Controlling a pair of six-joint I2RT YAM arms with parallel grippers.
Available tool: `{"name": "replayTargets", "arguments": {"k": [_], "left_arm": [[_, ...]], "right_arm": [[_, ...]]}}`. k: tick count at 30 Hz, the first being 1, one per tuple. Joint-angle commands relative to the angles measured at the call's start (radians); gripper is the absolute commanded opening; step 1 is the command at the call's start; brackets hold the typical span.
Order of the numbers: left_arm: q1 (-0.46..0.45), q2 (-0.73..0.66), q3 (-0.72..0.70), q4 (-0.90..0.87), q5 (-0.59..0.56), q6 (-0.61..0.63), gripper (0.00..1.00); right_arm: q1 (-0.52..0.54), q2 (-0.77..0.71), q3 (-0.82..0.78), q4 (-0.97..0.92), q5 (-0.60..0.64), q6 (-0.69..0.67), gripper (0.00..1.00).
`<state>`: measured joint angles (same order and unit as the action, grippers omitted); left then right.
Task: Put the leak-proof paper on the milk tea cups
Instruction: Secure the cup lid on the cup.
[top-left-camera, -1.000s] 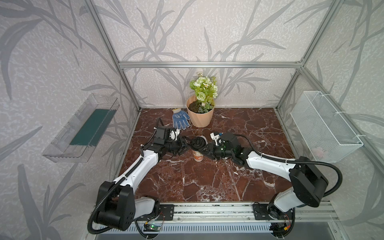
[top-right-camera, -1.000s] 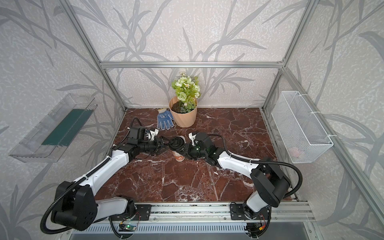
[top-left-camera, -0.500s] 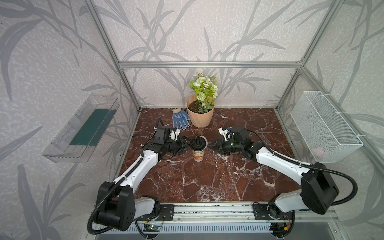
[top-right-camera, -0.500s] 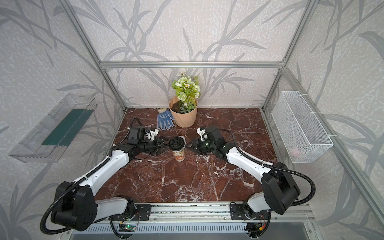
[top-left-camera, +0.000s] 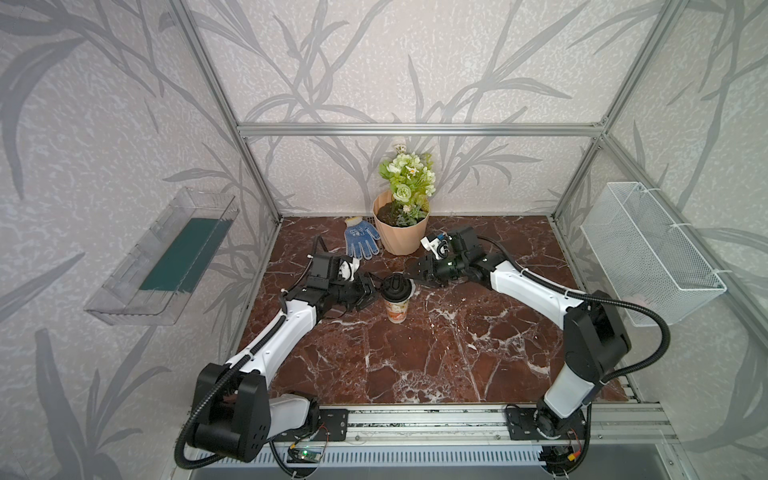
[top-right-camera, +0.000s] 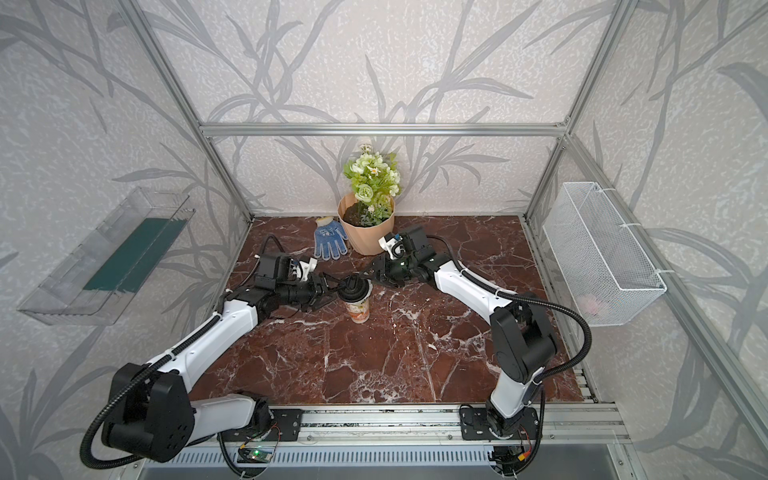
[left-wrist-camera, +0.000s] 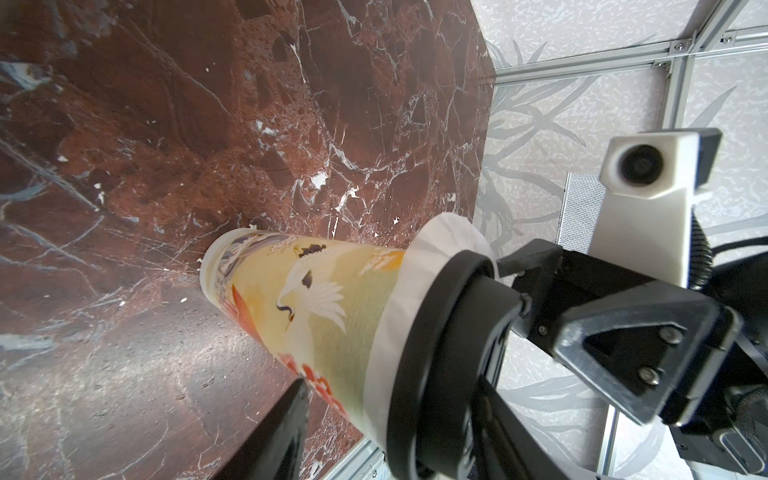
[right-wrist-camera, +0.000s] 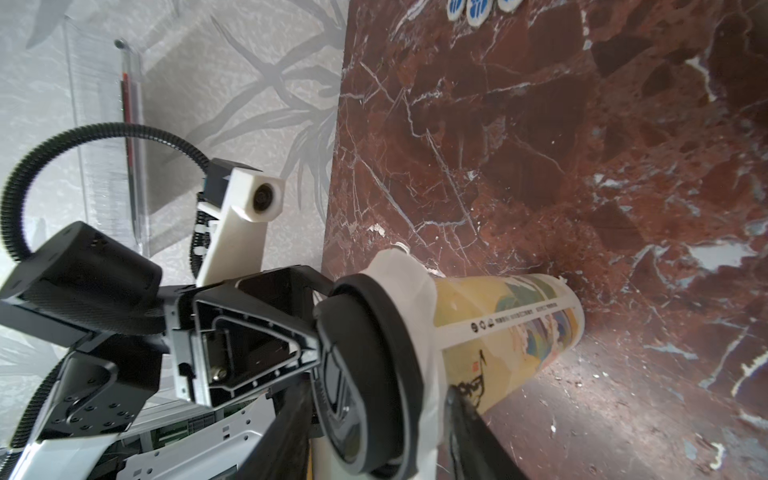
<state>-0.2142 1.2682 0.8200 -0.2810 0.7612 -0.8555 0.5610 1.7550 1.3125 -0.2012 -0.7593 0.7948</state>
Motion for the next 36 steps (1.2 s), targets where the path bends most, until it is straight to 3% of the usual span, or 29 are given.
{"name": "replayTargets", "arguments": {"k": [1, 10, 21, 26, 31, 36], "left_arm": [[-0.004, 0.044, -0.055, -0.207, -0.109, 0.018, 0.59], [-0.004, 0.046, -0.062, -0.205, -0.109, 0.019, 0.59], [-0.004, 0.049, -0.076, -0.201, -0.109, 0.021, 0.59], [-0.004, 0.054, -0.076, -0.199, -0.109, 0.026, 0.59], [-0.004, 0.058, -0.079, -0.199, -0.102, 0.032, 0.59], [-0.004, 0.056, -0.079, -0.204, -0.104, 0.035, 0.59]], "right_arm": [[-0.001, 0.026, 0.037, -0.057, -0.021, -0.036, 0.49], [0.000, 0.071, -0.007, -0.044, -0.008, -0.004, 0.37], [0.016, 0.062, -0.136, -0.039, 0.024, -0.007, 0.33], [0.013, 0.042, -0.078, -0.060, -0.001, -0.028, 0.36], [-0.027, -0.020, -0.011, 0.058, -0.077, 0.033, 0.49], [-0.060, -0.014, -0.037, 0.183, -0.094, 0.105, 0.50]]}}
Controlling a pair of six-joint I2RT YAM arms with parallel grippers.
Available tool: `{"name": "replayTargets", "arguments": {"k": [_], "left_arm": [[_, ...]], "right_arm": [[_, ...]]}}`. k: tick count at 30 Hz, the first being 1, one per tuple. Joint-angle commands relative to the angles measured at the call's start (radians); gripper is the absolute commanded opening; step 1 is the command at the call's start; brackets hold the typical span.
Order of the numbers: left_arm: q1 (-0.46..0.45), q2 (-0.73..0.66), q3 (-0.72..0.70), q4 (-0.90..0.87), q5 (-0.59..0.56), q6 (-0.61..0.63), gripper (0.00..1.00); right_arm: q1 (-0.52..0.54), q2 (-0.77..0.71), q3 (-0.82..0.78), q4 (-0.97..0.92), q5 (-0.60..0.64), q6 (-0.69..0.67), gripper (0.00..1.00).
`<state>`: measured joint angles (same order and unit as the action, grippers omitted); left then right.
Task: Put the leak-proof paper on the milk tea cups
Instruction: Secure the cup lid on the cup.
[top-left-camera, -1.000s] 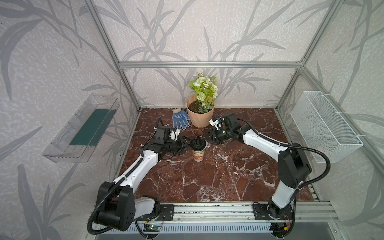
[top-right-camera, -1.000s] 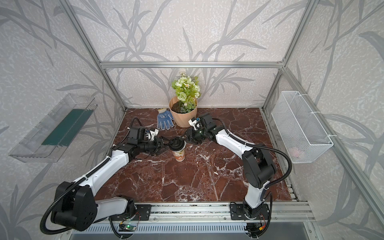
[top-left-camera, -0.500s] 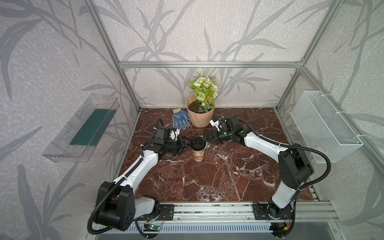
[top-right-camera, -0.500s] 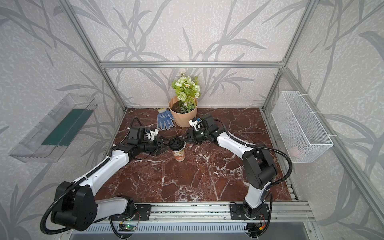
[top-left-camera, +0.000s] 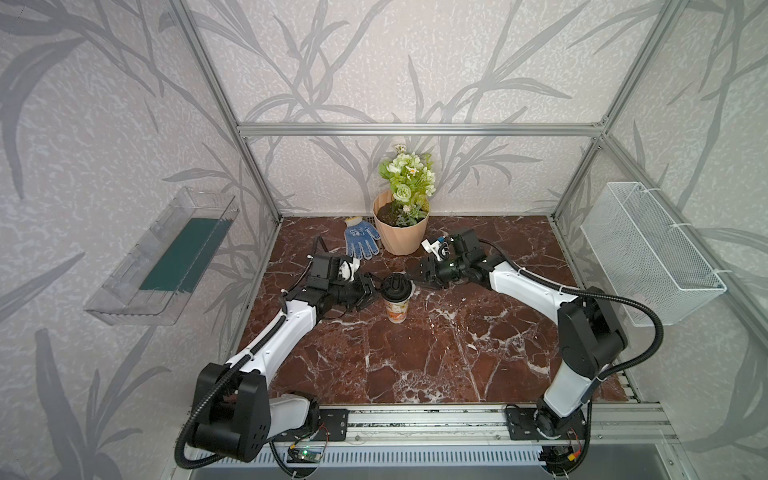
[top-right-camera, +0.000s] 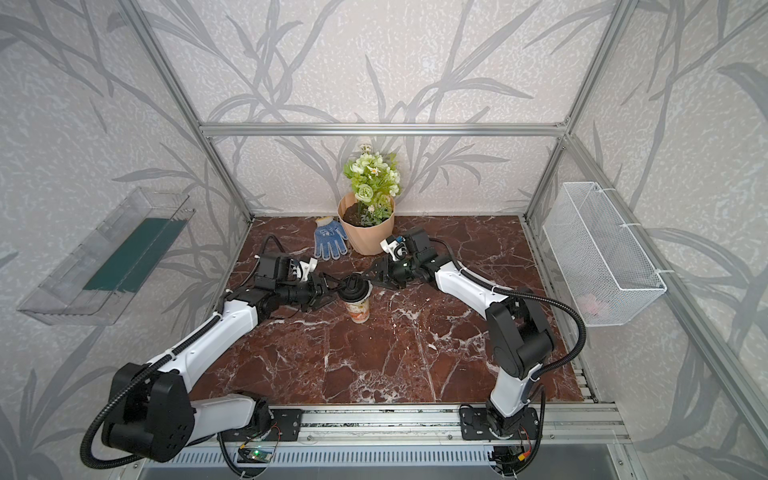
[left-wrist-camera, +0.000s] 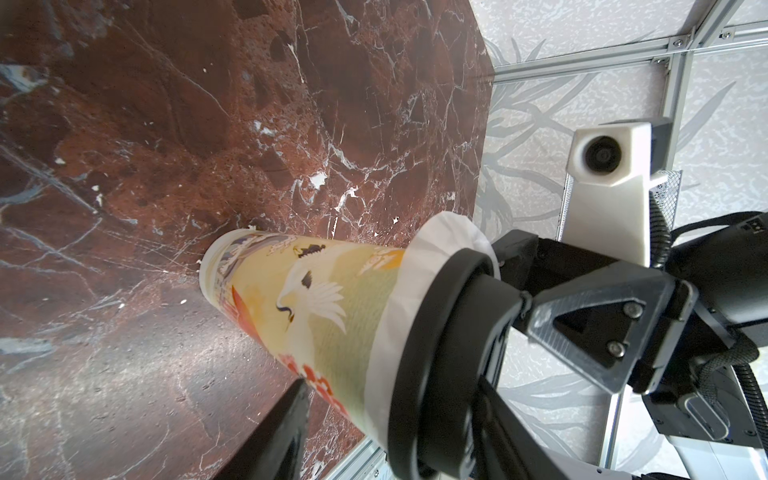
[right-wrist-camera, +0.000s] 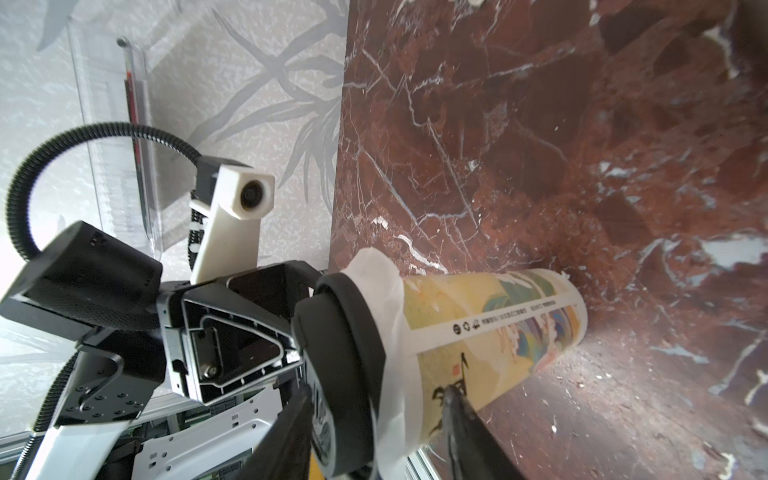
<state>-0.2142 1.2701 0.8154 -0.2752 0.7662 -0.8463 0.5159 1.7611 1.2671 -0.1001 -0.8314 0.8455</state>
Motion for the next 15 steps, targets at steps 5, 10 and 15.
{"name": "replayTargets", "arguments": {"k": [5, 10, 15], "left_arm": [[-0.004, 0.058, -0.074, -0.208, -0.108, 0.026, 0.59], [-0.004, 0.062, -0.071, -0.208, -0.107, 0.026, 0.59], [-0.004, 0.064, -0.072, -0.209, -0.110, 0.024, 0.59]], "right_arm": [[-0.003, 0.006, 0.028, 0.062, 0.009, 0.053, 0.50], [0.007, 0.051, 0.047, 0.009, 0.046, 0.035, 0.46], [0.031, 0.094, 0.054, -0.006, 0.030, 0.028, 0.44]]}}
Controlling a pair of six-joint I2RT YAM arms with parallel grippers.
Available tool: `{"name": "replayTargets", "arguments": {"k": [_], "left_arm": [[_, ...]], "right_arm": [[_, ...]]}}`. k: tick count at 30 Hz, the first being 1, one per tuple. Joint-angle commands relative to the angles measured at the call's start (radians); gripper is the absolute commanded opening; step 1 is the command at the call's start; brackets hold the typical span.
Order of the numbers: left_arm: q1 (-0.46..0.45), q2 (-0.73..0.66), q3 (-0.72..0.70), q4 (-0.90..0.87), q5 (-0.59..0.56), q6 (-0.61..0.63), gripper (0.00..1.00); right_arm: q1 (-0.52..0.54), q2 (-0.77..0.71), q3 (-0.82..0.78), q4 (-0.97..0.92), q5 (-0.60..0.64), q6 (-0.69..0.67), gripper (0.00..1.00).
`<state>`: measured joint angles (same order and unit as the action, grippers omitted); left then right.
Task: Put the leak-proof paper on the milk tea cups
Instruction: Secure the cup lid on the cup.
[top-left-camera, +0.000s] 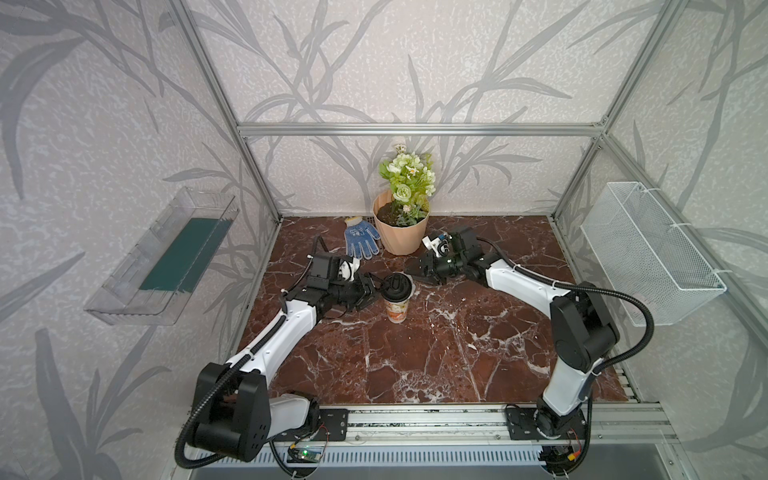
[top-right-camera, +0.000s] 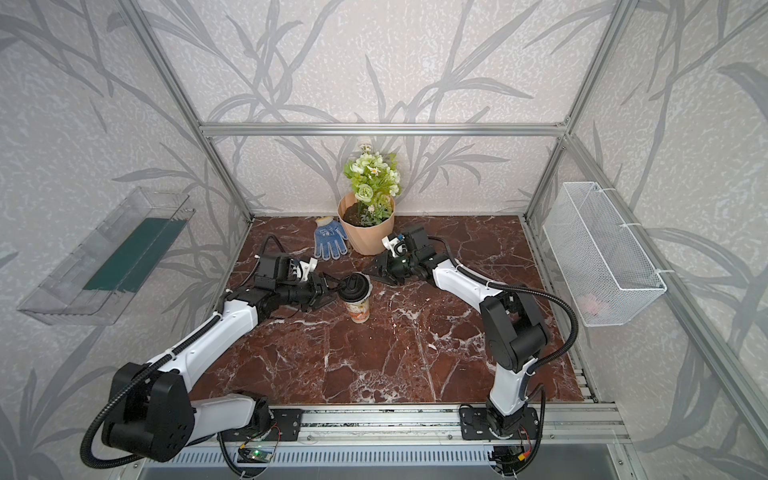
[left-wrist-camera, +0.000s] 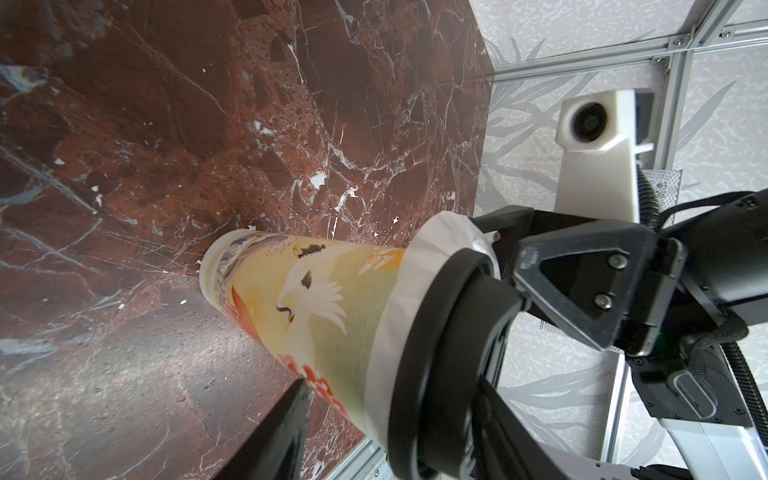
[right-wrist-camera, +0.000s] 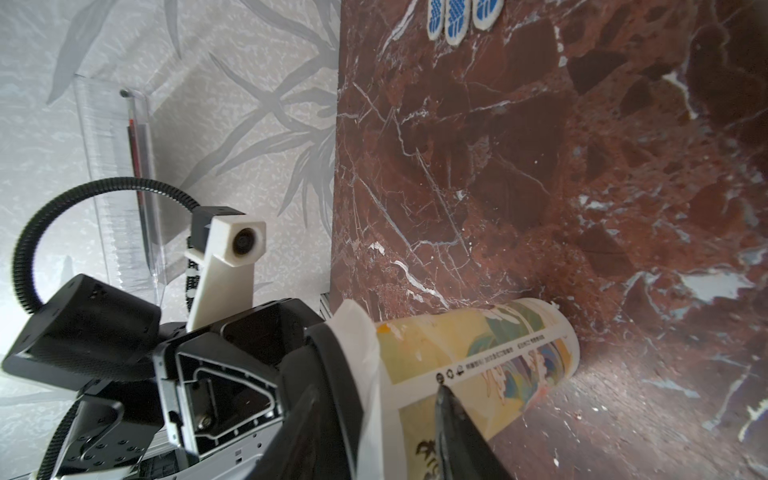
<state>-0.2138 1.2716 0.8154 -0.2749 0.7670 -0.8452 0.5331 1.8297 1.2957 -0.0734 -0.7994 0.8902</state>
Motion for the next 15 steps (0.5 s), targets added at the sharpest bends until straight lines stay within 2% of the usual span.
{"name": "replayTargets", "arguments": {"k": [1, 10, 15], "left_arm": [[-0.004, 0.063, -0.071, -0.210, -0.111, 0.022, 0.59], [-0.004, 0.061, -0.081, -0.201, -0.113, 0.017, 0.59], [-0.004, 0.064, -0.084, -0.198, -0.114, 0.017, 0.59]], "right_arm": [[0.017, 0.026, 0.020, -0.017, -0.007, -0.007, 0.44], [0.029, 0.025, -0.015, -0.012, -0.023, -0.004, 0.43], [0.030, 0.043, -0.052, -0.085, 0.032, -0.031, 0.37]]}}
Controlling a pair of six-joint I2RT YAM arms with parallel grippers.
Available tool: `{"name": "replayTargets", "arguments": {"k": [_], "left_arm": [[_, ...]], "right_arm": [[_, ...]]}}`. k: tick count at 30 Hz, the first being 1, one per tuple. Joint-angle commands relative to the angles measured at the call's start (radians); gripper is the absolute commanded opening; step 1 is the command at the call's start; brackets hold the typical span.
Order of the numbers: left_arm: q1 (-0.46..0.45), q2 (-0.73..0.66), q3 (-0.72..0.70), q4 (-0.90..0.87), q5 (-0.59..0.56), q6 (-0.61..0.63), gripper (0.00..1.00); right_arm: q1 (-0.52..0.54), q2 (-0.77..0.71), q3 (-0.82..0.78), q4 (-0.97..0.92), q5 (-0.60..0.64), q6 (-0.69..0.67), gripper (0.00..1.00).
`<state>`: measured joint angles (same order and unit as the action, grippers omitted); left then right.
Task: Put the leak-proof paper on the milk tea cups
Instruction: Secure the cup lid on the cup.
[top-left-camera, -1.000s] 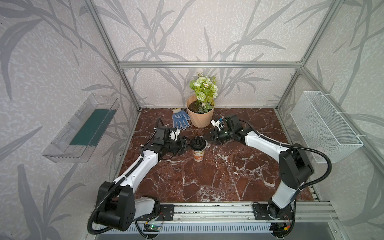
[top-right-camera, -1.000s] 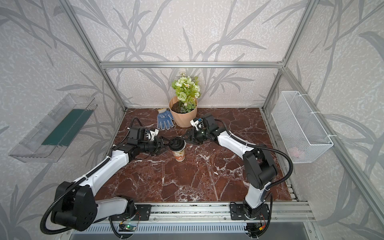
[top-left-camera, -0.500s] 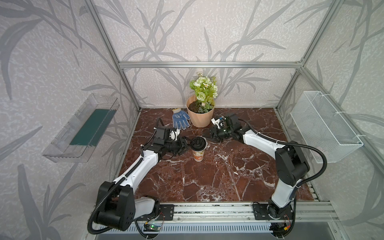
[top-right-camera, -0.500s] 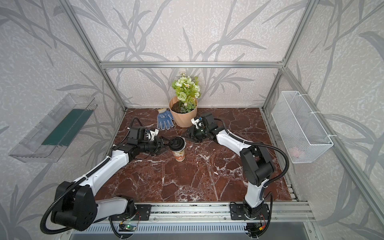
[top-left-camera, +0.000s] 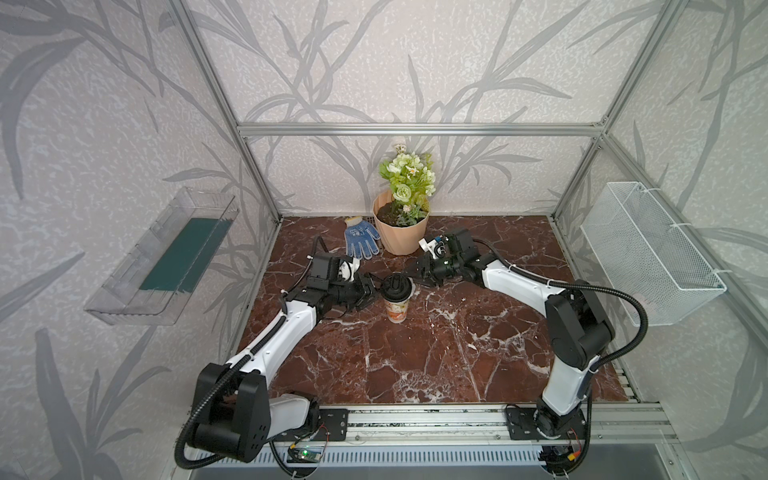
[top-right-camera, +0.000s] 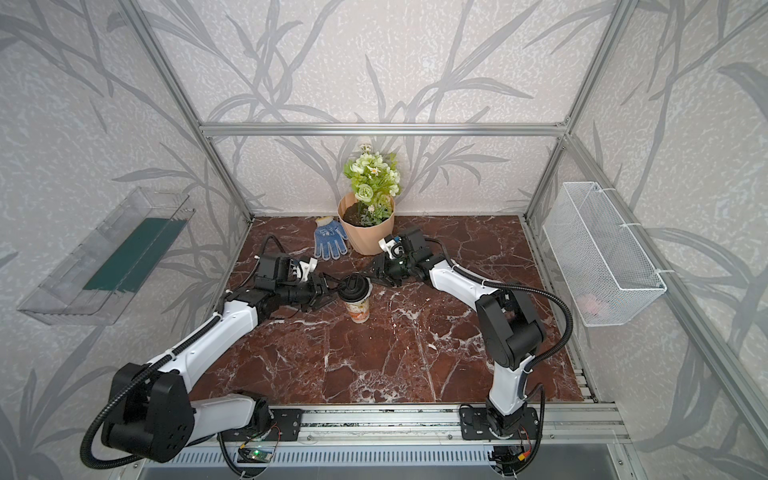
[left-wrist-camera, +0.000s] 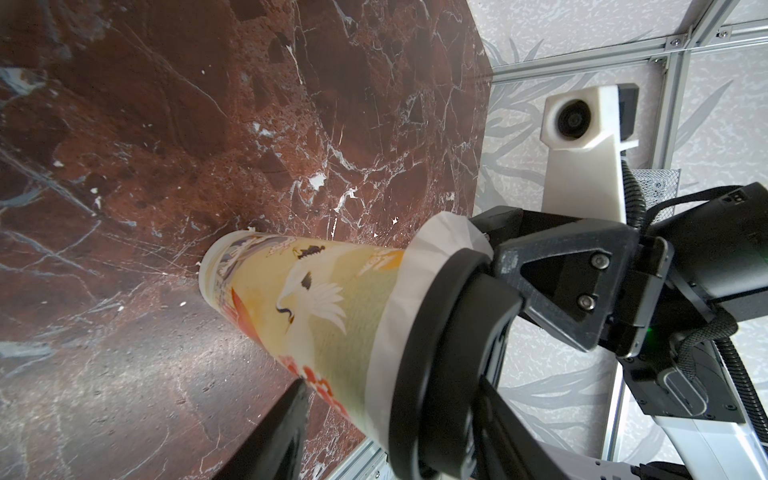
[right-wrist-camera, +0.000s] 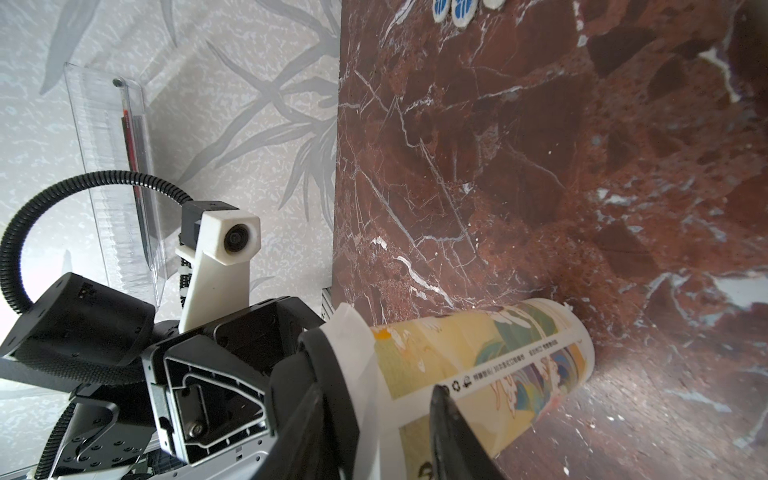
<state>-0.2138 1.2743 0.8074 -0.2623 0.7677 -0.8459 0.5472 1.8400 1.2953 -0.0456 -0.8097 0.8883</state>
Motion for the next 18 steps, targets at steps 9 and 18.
{"name": "replayTargets", "arguments": {"k": [9, 18], "left_arm": [[-0.004, 0.065, -0.079, -0.204, -0.114, 0.016, 0.59], [-0.004, 0.071, -0.080, -0.202, -0.115, 0.016, 0.59]], "right_arm": [[0.016, 0.067, -0.119, -0.199, 0.102, -0.096, 0.34], [0.018, 0.103, -0.164, -0.211, 0.118, -0.111, 0.33]]}}
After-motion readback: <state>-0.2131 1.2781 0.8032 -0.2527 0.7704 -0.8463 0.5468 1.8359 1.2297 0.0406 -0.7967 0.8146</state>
